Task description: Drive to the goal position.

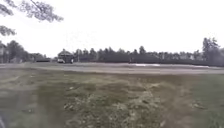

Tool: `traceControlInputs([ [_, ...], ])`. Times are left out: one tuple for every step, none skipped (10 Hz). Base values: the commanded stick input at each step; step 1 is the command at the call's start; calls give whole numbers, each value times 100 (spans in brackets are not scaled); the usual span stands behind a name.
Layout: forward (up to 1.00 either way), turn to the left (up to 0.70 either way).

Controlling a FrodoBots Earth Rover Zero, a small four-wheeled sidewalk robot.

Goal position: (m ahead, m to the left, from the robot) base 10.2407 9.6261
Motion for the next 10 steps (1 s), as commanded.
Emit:
traceControlInputs([
  [70, 0],
  [70, 0],
  [70, 0],
  [70, 0],
  [70, 0],
  [70, 0],
  [70, 0],
  [70, 0],
  [70, 0],
  [70, 0],
])
